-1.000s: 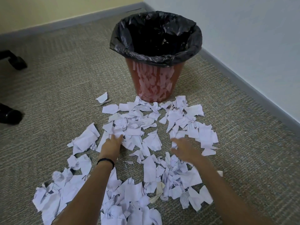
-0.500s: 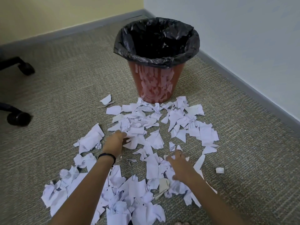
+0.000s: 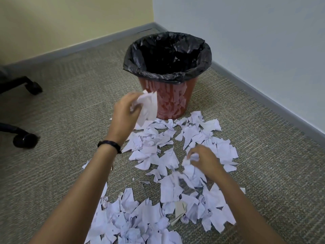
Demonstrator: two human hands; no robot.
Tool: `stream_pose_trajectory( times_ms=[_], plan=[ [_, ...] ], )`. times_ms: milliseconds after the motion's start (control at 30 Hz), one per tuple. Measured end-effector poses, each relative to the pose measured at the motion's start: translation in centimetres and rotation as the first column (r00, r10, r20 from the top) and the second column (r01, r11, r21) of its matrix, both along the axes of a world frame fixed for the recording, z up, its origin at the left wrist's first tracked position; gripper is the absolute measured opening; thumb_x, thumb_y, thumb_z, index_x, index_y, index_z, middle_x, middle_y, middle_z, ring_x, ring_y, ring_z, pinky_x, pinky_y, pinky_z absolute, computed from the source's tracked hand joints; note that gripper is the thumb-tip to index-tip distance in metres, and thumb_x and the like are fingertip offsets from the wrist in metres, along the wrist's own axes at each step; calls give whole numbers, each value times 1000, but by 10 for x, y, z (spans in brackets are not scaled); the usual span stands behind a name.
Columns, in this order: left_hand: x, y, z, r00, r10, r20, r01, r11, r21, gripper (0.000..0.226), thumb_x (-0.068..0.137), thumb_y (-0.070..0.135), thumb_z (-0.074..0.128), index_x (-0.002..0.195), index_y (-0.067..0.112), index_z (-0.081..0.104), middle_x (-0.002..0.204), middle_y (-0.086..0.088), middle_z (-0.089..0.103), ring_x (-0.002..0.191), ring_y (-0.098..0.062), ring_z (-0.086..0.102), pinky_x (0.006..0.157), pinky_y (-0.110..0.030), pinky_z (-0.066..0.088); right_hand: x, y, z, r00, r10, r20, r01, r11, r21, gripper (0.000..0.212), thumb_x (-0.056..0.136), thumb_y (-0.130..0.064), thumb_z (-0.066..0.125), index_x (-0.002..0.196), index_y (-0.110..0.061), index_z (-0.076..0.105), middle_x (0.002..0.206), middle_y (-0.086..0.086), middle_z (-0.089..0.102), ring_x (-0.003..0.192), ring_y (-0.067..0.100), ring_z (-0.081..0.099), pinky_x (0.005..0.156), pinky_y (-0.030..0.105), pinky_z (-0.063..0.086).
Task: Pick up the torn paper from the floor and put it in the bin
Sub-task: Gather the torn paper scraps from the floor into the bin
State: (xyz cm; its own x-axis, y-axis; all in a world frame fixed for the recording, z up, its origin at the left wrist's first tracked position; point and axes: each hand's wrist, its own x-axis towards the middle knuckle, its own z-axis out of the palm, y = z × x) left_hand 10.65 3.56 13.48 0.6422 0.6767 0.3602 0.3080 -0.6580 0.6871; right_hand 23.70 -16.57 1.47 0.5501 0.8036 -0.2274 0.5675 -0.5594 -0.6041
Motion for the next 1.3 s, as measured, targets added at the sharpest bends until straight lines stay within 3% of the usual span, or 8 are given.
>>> stream_pose_trajectory(
  times_ms=[133, 300, 467, 633, 700, 900, 1100, 1300],
  plan=[
    [31, 9, 34, 992, 31, 119, -29, 999, -17, 33, 90, 5, 56, 122, 9, 60, 117, -1, 61, 104, -10, 52, 91, -23, 44, 15, 16, 60, 973, -145, -181, 181, 962, 204, 12, 80, -9, 70, 87, -18, 67, 128, 5, 58, 119, 26, 52, 97, 36, 39],
    [68, 15, 60, 972, 72, 223, -28, 980, -197, 34, 91, 6, 56, 124, 14, 59, 114, 5, 62, 104, -10, 59, 88, -18, 49, 41, 48, 133, 722, -221, -656, 571, 727, 383, 18, 82, -6, 65, 82, -23, 61, 107, 2, 62, 82, 13, 60, 50, 25, 52],
    [104, 32, 68, 938, 190, 290, -51, 902, -428, 16, 87, 2, 50, 92, 15, 57, 93, -4, 60, 85, -18, 56, 85, -37, 53, 77, 103, 167, 362, 69, -930, 812, 466, 351, 6, 87, -3, 59, 86, -7, 55, 90, 10, 62, 81, 18, 62, 59, 25, 58],
    [122, 25, 91, 833, 291, 470, 391, 290, -873, 26, 97, 18, 48, 115, -1, 48, 123, -22, 51, 120, -35, 52, 103, -47, 43, 85, 136, 194, 223, 129, -966, 839, 479, 258, 14, 97, -4, 40, 87, -1, 48, 80, 10, 46, 71, 21, 50, 93, 34, 49],
    [122, 27, 98, 787, 306, 535, 490, 216, -844, 44, 95, 24, 51, 130, 1, 39, 141, -25, 37, 131, -39, 40, 110, -56, 32, 84, 138, 206, 115, 247, -962, 882, 420, 213, 18, 97, 1, 34, 105, 4, 49, 88, 17, 48, 88, 29, 52, 105, 46, 38],
    [106, 22, 102, 785, 223, 577, 463, 407, -788, 53, 99, 25, 45, 146, 10, 26, 149, -23, 29, 138, -34, 32, 111, -41, 37, 77, 131, 215, 139, 360, -922, 829, 467, 308, 41, 90, 13, 27, 130, 6, 33, 152, 27, 15, 141, 41, 19, 115, 54, 16],
    [57, 19, 48, 961, 39, 274, 129, 812, -569, 26, 99, 9, 41, 117, 18, 56, 109, 4, 64, 90, -3, 61, 79, -17, 53, 60, 88, 167, 519, 158, -840, 622, 604, 498, 38, 97, -3, 35, 133, -9, 46, 136, 13, 50, 123, 23, 52, 98, 34, 47],
    [2, -7, -62, 998, 1, -63, -28, 905, -424, 28, 97, 2, 40, 92, 15, 63, 94, -1, 65, 81, -13, 64, 68, -15, 53, 27, 51, 80, 570, -220, -791, 581, 789, 200, 25, 95, 1, 37, 99, -10, 60, 91, 7, 66, 80, 17, 63, 72, 25, 55]
  ],
)
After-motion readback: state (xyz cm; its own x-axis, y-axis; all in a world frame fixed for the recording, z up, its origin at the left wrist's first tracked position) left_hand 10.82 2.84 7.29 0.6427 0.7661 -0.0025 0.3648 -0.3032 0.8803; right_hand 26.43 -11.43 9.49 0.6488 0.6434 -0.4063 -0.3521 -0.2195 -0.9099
